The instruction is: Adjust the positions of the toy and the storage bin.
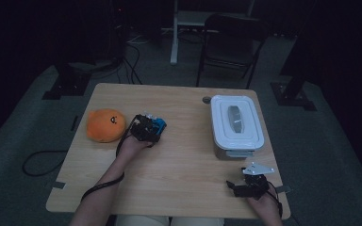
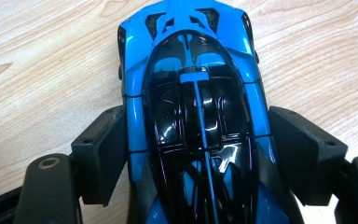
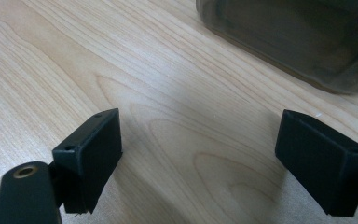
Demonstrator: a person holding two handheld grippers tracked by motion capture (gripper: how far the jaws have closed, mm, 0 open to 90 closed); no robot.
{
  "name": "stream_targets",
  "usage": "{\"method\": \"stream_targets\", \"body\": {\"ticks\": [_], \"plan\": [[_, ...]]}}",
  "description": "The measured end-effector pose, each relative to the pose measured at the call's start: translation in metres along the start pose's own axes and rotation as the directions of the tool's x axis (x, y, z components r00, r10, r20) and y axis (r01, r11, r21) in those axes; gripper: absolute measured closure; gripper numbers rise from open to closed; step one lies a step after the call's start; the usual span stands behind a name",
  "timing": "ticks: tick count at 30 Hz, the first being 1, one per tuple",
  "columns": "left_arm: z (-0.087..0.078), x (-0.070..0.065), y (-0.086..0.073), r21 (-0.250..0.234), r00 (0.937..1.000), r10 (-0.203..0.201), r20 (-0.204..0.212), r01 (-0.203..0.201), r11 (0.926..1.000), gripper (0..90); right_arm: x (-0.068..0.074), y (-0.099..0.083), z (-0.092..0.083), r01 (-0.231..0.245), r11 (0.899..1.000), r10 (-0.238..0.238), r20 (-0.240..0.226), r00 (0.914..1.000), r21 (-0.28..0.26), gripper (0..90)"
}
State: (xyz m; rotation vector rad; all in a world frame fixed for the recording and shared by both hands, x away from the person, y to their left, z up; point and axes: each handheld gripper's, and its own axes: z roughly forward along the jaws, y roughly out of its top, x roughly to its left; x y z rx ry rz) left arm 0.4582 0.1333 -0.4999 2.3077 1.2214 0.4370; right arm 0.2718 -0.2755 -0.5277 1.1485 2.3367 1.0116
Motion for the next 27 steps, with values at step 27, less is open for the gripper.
{"method": "stream_targets", "body": {"ticks": [27], "plan": [[-0.072,-0.021,-0.035,-0.065,0.9875,0.121,0.101,-0.115,0.9913,26.0,0.0,0.0,0.0,-0.001,1.0,0.001,0.001,1.0,0.0,14.2]]}}
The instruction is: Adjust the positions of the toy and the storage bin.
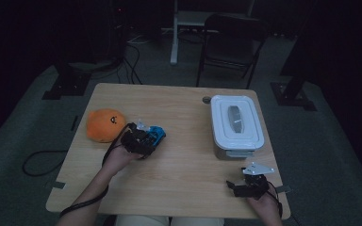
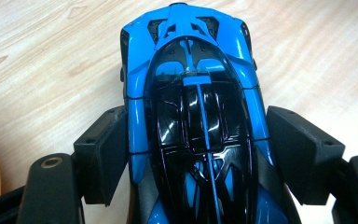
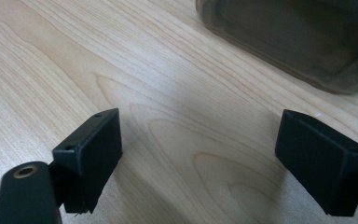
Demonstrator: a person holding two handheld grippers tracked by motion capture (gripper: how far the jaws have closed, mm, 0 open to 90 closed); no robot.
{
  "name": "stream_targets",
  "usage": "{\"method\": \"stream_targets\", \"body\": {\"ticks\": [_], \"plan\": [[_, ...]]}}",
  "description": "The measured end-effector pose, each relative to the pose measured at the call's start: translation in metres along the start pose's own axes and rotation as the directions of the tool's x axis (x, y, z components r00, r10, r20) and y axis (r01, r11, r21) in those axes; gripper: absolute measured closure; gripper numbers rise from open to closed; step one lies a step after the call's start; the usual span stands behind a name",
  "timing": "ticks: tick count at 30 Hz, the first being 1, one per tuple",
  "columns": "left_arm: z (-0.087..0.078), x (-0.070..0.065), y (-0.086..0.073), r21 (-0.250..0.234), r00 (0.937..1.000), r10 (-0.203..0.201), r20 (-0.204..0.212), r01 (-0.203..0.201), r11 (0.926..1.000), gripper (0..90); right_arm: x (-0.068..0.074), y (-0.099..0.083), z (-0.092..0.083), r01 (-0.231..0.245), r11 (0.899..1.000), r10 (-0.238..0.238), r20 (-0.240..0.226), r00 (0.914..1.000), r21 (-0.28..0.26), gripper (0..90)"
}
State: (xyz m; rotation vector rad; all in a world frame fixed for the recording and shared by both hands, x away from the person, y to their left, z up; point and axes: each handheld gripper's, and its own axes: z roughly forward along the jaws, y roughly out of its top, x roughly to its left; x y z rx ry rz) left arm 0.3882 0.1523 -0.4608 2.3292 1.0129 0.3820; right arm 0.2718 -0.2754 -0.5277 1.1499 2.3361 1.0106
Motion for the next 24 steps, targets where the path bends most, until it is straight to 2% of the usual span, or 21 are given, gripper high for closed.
{"method": "stream_targets", "body": {"ticks": [1,5,6,9,11,12,15,17,18,19,20,23,24], "plan": [[-0.007,-0.005,-0.006,-0.004,0.9998,0.016,0.013,-0.016,0.9999,26.0,0.0,0.0,0.0,0.0,1.0,0.0,0.0,1.0,0.0,14.2],[-0.019,-0.012,-0.018,-0.008,0.9977,0.056,0.038,-0.056,0.9984,26.0,0.0,0.0,0.0,-0.001,1.0,0.001,0.001,1.0,0.0,14.2],[-0.022,-0.014,-0.022,-0.015,0.9957,0.08,0.045,-0.08,0.9967,26.0,0.0,0.0,0.0,-0.001,1.0,0.001,0.001,1.0,0.0,14.2],[-0.026,-0.019,-0.031,-0.014,0.9914,0.114,0.065,-0.113,0.9935,26.0,0.0,0.0,0.0,-0.002,1.0,0.002,0.002,1.0,0.0,14.2],[-0.03,-0.022,-0.037,-0.013,0.9883,0.127,0.085,-0.126,0.9919,26.0,0.0,0.0,0.0,-0.003,1.0,0.003,0.004,1.0,0.0,14.2],[-0.033,-0.024,-0.041,-0.027,0.9874,0.138,0.077,-0.136,0.9903,26.0,0.0,0.0,0.0,-0.003,1.0,0.003,0.004,1.0,0.0,14.2],[-0.04,-0.028,-0.05,-0.034,0.985,0.145,0.093,-0.143,0.9892,26.0,0.0,0.0,0.0,-0.004,1.0,0.004,0.005,1.0,-0.001,14.2],[-0.045,-0.031,-0.058,-0.04,0.9808,0.172,0.092,-0.169,0.9849,25.9,0.0,0.0,0.0,-0.003,1.0,0.003,0.005,1.0,0.0,14.2],[-0.047,-0.032,-0.061,-0.041,0.9799,0.171,0.103,-0.167,0.9851,25.9,0.0,0.0,0.0,-0.004,1.0,0.004,0.005,1.0,0.0,14.2],[-0.049,-0.032,-0.065,-0.038,0.9768,0.18,0.116,-0.177,0.9835,25.9,0.0,0.0,0.0,-0.004,1.0,0.004,0.005,1.0,0.0,14.2],[-0.051,-0.034,-0.07,-0.05,0.9739,0.2,0.108,-0.196,0.9794,25.9,0.0,0.0,0.0,-0.004,1.0,0.004,0.005,1.0,0.0,14.2],[-0.054,-0.038,-0.081,-0.051,0.9642,0.223,0.144,-0.218,0.9747,25.9,0.0,0.0,0.0,-0.004,1.0,0.004,0.005,1.0,0.0,14.2],[-0.054,-0.038,-0.081,-0.051,0.9642,0.223,0.144,-0.218,0.9747,25.9,0.0,0.0,0.0,-0.004,1.0,0.004,0.005,1.0,0.0,14.2]]}}
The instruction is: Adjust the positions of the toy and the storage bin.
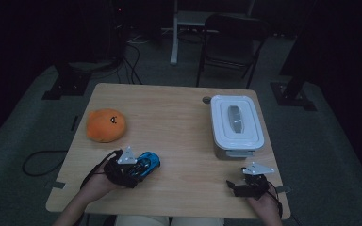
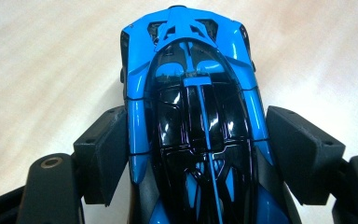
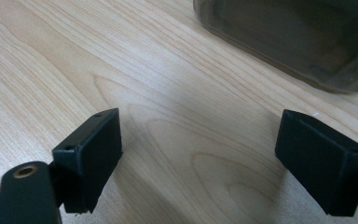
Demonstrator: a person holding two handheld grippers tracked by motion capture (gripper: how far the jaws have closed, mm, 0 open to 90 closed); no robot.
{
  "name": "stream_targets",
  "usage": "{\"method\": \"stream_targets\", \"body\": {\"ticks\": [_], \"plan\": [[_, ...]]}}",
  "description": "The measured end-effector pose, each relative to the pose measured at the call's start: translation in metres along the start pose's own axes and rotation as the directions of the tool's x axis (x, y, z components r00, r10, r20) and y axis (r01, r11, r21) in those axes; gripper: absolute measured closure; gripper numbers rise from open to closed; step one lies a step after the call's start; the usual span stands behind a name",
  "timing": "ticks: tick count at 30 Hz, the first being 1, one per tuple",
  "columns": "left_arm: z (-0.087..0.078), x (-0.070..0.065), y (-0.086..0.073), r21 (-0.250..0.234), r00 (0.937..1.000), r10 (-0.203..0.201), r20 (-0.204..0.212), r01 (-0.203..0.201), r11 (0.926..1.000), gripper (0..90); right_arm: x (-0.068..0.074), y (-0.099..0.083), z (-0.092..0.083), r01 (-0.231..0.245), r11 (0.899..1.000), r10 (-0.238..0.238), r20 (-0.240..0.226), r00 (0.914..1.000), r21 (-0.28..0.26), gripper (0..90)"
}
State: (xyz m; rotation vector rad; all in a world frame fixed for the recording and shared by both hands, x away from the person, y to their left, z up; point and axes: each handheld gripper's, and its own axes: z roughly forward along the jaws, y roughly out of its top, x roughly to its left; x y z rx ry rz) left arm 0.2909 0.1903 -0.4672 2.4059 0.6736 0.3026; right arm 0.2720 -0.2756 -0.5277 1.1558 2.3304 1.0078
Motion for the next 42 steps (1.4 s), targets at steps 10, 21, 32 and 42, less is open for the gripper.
{"method": "stream_targets", "body": {"ticks": [10,21,32,42], "plan": [[0.005,-0.01,-0.02,0.018,0.9941,0.05,0.096,-0.052,0.9985,25.8,0.0,0.0,0.0,-0.003,1.0,0.003,0.002,1.0,0.0,14.2],[0.022,-0.006,-0.031,0.013,0.9827,0.047,0.179,-0.05,0.9987,24.9,0.0,0.0,0.0,-0.003,1.0,0.003,0.003,1.0,0.0,14.2],[0.012,-0.007,-0.023,0.034,0.9875,0.025,0.156,-0.031,0.9989,21.6,0.0,0.0,0.0,-0.003,1.0,0.003,0.003,1.0,0.0,14.1],[-0.021,0.022,-0.034,-0.038,0.9988,-0.049,0.009,0.049,0.9981,23.5,0.0,0.0,0.0,-0.003,1.0,0.003,0.002,1.0,0.0,14.2]]}}
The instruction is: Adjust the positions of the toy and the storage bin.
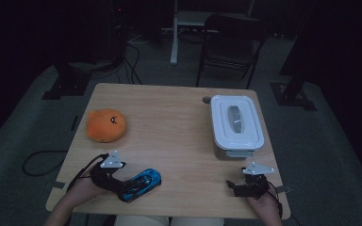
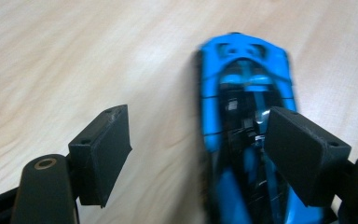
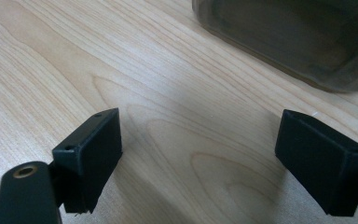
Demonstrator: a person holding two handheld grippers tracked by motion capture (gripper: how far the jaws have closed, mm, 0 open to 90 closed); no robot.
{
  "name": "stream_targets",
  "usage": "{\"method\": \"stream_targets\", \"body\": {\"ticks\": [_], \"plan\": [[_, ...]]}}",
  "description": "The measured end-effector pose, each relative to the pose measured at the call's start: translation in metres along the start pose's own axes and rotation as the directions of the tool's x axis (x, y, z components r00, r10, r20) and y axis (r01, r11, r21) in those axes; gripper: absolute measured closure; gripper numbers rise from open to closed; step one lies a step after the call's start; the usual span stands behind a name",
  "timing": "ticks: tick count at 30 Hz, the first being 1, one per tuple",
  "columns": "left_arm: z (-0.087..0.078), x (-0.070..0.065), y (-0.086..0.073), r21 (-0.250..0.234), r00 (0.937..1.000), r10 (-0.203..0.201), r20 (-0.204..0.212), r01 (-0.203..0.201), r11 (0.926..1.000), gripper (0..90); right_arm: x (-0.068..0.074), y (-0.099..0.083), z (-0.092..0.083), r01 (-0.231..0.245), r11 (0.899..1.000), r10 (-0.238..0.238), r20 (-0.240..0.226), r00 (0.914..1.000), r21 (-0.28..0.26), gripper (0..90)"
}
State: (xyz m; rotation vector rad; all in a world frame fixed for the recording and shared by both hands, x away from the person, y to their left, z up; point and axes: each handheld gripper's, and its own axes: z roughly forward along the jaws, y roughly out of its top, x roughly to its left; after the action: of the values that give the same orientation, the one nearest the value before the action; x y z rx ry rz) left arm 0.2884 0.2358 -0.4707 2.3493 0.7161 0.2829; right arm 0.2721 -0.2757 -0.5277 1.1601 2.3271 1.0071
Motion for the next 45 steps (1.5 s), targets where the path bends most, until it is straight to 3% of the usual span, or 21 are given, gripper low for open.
{"method": "stream_targets", "body": {"ticks": [5,7,8,10,11,13,14,15,16,18,19,21,22,28,31,32,36,39,42,44,45], "plan": [[-0.02,0.025,-0.014,-0.046,0.9923,-0.091,-0.084,0.088,0.9951,24.8,0.0,0.0,0.0,0.0,1.0,0.0,0.0,1.0,0.0,14.1],[-0.02,0.025,-0.014,-0.046,0.9923,-0.091,-0.084,0.088,0.9951,24.9,0.0,0.0,0.0,0.0,1.0,0.0,0.0,1.0,0.0,14.1],[-0.031,0.042,-0.026,-0.07,0.9771,-0.162,-0.138,0.153,0.9857,24.9,0.0,0.0,0.0,0.0,1.0,0.0,0.0,1.0,0.0,14.2],[-0.034,0.047,-0.029,-0.073,0.9738,-0.176,-0.144,0.167,0.9832,24.9,0.0,0.0,0.0,0.0,1.0,0.0,0.0,1.0,0.0,14.1],[-0.039,0.057,-0.036,-0.091,0.9576,-0.209,-0.198,0.195,0.9766,24.9,0.0,0.0,0.0,-0.001,1.0,0.001,0.0,1.0,0.0,14.1],[-0.041,0.063,-0.039,-0.095,0.9534,-0.225,-0.201,0.21,0.9731,26.9,0.0,0.0,0.0,0.0,1.0,0.0,0.0,1.0,0.0,14.1],[-0.045,0.074,-0.043,-0.112,0.9358,-0.246,-0.252,0.225,0.968,27.0,0.0,0.0,0.0,0.0,1.0,0.0,0.0,1.0,0.0,14.2],[-0.045,0.074,-0.043,-0.112,0.9358,-0.246,-0.252,0.225,0.968,27.1,0.0,0.0,0.0,0.0,1.0,0.0,0.0,1.0,0.0,14.2],[-0.047,0.08,-0.045,-0.113,0.9309,-0.26,-0.256,0.238,0.9646,27.1,0.0,0.0,0.0,0.0,1.0,0.0,0.0,1.0,0.0,14.2],[-0.049,0.09,-0.047,-0.133,0.9134,-0.28,-0.296,0.251,0.9588,27.3,0.0,0.0,0.0,0.0,1.0,0.0,0.0,1.0,0.0,14.2],[-0.05,0.096,-0.048,-0.135,0.9092,-0.288,-0.3,0.259,0.9565,30.4,0.0,0.0,0.0,0.0,1.0,0.0,0.0,1.0,0.0,14.2],[-0.052,0.107,-0.048,-0.153,0.8937,-0.302,-0.332,0.265,0.952,30.8,0.0,0.0,0.0,-0.002,1.0,0.002,0.001,1.0,0.0,14.2],[-0.052,0.113,-0.048,-0.154,0.8933,-0.31,-0.326,0.273,0.9496,32.2,0.0,0.0,0.0,-0.003,1.0,0.003,0.003,1.0,0.0,14.1],[-0.038,0.144,-0.049,-0.131,0.8655,-0.33,-0.377,0.303,0.944,40.2,0.0,0.0,0.0,-0.004,1.0,0.004,0.004,1.0,0.0,14.1],[-0.034,0.148,-0.049,-0.128,0.8683,-0.328,-0.372,0.302,0.9446,44.3,0.0,0.0,0.0,-0.004,1.0,0.004,0.004,1.0,0.0,14.2],[-0.029,0.151,-0.048,-0.11,0.8625,-0.324,-0.389,0.305,0.9459,46.1,0.0,0.0,0.0,-0.004,1.0,0.004,0.004,1.0,0.0,14.2],[-0.024,0.152,-0.045,-0.105,0.867,-0.314,-0.387,0.297,0.9492,54.5,0.0,0.0,0.0,-0.004,1.0,0.004,0.004,1.0,0.0,14.2],[-0.021,0.149,-0.042,-0.109,0.8667,-0.309,-0.391,0.29,0.9508,61.9,0.0,0.0,0.0,-0.004,1.0,0.004,0.004,1.0,0.0,14.2],[-0.021,0.145,-0.041,-0.102,0.8607,-0.315,-0.4,0.3,0.9484,72.3,0.0,0.0,0.0,-0.004,1.0,0.004,0.004,1.0,0.0,14.2],[-0.02,0.14,-0.039,-0.083,0.8645,-0.311,-0.395,0.304,0.9491,78.3,0.0,0.0,0.0,-0.004,1.0,0.004,0.004,1.0,0.0,14.2],[-0.02,0.137,-0.038,-0.077,0.8619,-0.309,-0.402,0.304,0.9494,79.7,0.0,0.0,0.0,-0.004,1.0,0.004,0.004,1.0,0.0,14.2]]}}
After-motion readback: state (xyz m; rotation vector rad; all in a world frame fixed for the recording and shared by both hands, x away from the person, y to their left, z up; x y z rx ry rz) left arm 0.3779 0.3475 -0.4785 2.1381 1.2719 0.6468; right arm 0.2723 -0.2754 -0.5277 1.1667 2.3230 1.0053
